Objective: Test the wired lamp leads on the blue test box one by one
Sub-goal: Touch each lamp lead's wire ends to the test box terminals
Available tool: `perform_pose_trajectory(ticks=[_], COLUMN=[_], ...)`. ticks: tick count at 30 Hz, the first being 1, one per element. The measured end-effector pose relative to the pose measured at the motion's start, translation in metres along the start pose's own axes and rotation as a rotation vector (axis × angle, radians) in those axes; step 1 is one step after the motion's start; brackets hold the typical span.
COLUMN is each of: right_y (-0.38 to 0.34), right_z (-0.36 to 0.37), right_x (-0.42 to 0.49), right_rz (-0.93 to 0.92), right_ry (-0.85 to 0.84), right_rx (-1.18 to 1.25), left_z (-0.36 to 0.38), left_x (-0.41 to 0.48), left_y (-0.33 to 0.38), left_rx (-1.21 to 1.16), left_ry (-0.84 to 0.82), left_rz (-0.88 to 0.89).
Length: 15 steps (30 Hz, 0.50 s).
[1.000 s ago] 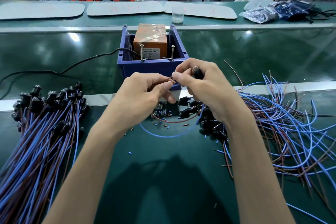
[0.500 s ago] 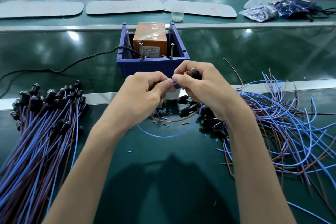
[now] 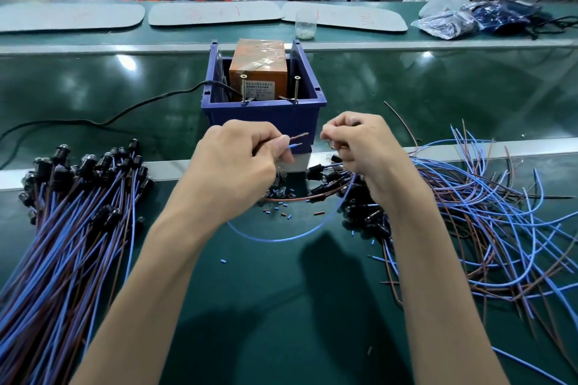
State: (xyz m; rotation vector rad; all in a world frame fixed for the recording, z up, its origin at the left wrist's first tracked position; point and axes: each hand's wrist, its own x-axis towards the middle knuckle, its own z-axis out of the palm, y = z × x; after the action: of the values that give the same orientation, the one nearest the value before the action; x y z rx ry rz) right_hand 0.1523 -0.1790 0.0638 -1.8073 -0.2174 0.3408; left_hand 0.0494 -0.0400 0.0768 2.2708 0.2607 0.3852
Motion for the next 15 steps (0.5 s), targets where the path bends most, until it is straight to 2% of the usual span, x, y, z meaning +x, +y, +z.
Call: perform_pose_trajectory(ticks=[2,6,15], right_y=[0.001,0.002,0.003], right_z=[-0.004,0.005,-0.006], right_x=[-0.002,-0.007,-0.005], right_rz=[-0.033,-0.116,-0.175], right_ry=[-0.056,-0.134,-0.019], right_rx=[-0.010,-0.182,-0.071], left_z=[-0.004,0.000,0.004], left_x=[0.001,0.004,0.007], left_y=[-0.001,-0.001,-0.005], left_rx=[-0.081,-0.168,-0.366], left_ry=[0.009,0.020,0.055], left_rz=[-0.001,-0.012,-0.026])
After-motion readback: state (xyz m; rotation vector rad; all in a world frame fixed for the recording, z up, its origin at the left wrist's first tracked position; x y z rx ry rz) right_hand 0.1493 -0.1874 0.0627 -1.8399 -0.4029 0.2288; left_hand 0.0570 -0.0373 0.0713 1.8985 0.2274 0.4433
